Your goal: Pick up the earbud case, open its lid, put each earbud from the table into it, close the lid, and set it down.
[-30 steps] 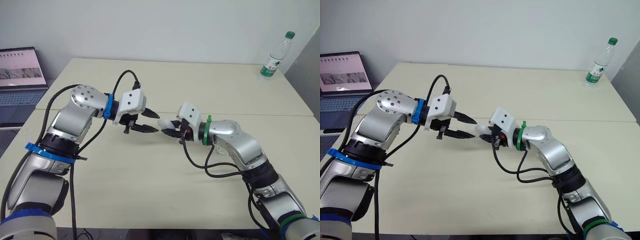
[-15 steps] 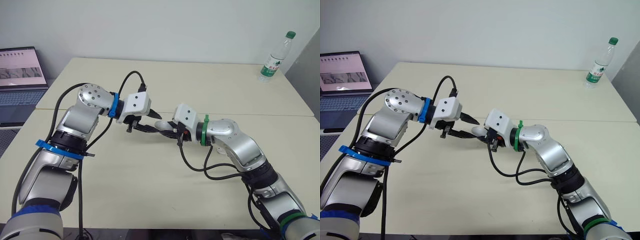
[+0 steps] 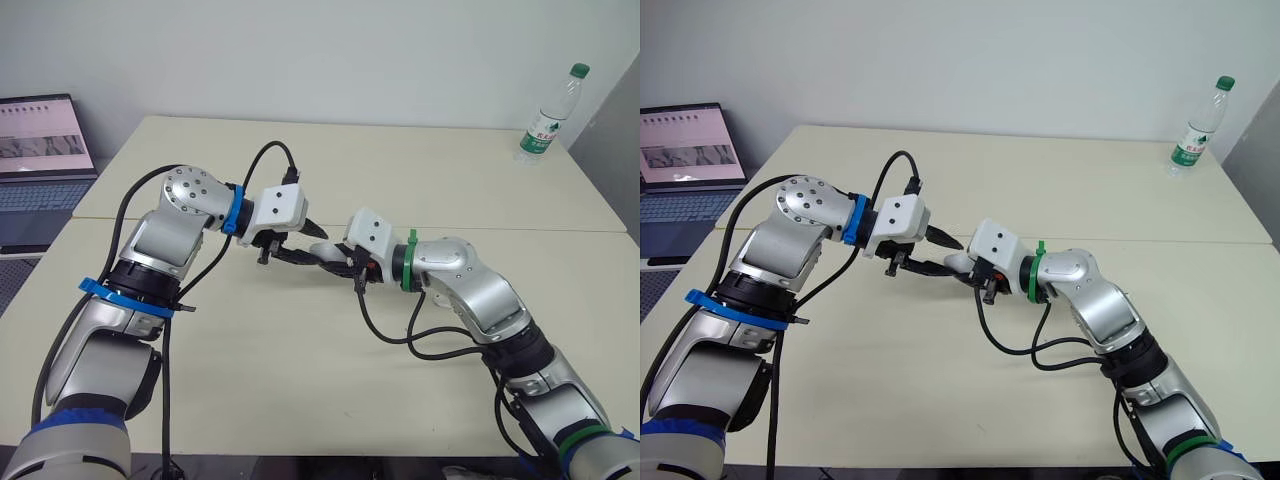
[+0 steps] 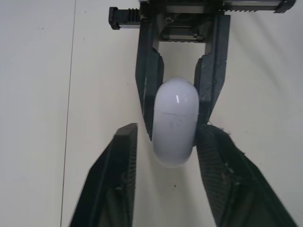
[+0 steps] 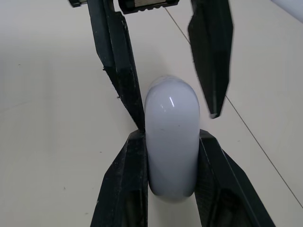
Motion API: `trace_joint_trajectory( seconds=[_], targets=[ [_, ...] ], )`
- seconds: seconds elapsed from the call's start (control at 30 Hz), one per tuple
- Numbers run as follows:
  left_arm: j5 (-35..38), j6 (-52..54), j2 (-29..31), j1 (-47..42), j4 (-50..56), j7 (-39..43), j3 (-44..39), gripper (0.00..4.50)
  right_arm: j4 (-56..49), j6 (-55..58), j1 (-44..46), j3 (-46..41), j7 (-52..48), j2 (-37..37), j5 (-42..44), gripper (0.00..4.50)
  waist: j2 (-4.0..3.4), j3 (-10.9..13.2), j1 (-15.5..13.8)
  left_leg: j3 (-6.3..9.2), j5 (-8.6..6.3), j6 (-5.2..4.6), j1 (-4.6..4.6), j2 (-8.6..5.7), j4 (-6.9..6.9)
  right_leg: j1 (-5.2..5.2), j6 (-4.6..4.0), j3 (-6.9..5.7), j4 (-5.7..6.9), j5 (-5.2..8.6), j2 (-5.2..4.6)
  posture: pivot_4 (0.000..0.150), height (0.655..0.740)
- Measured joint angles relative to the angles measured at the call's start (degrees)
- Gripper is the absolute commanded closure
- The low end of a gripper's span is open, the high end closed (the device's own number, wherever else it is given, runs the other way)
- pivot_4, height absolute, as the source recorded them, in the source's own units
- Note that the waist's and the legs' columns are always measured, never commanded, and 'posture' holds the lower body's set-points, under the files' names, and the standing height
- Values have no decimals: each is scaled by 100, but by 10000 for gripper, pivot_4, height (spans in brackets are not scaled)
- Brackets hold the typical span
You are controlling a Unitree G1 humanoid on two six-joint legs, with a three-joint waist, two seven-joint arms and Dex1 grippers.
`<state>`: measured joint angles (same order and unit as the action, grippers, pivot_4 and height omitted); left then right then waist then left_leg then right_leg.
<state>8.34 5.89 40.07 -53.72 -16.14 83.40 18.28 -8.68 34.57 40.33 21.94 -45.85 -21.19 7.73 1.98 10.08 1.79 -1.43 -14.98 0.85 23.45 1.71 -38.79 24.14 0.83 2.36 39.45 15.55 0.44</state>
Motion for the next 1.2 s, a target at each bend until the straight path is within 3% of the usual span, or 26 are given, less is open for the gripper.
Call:
trace_joint_trajectory(
  seconds=[0.07,0.4,0.57,0.73,0.87,1.0,1.2],
  targets=[
    [-12,-8,0,-1,7,56,0,37056,0,-19,39,12,-46,-27,-19,35322,0,0,0,0,0,0,0,0,0,0,0,-1,-1,0,0,1500,7400],
    [-145,-111,-2,0,3,109,-6,37059,103,-181,136,118,-189,-38,-242,35322,0,0,0,0,0,0,0,1,-2,1,0,0,2,0,1,1500,7400],
    [-194,-142,-76,47,-4,-11,-35,37059,166,-263,147,77,-316,-26,-173,19179,0,0,0,1,0,0,0,1,-2,1,0,1,3,0,1,1500,7400],
    [319,581,-427,480,18,-558,-661,37059,-39,-25,53,-663,-796,-326,680,574,0,0,-5,11,0,0,8,0,-8,0,0,0,0,0,-29,1500,7400],
    [1101,1410,-894,1106,287,-1427,-1595,37059,-95,-3,-93,-1424,-849,-652,1054,200,0,0,-7,27,0,0,15,-2,-12,0,0,-7,4,0,-38,1500,7400],
    [1855,2670,-1387,1513,927,-2530,-2241,37059,-84,-613,-111,-1553,-888,-802,972,200,0,0,1,36,0,0,18,-3,-12,-1,0,-9,5,0,-38,1500,7400],
    [2531,3358,-1850,2427,2316,-3209,-2294,37059,104,-1037,-22,-1486,-815,-591,903,200,1,0,1,37,1,2,17,-4,-11,-1,-1,-7,11,-1,-40,1500,7400]
  ],
)
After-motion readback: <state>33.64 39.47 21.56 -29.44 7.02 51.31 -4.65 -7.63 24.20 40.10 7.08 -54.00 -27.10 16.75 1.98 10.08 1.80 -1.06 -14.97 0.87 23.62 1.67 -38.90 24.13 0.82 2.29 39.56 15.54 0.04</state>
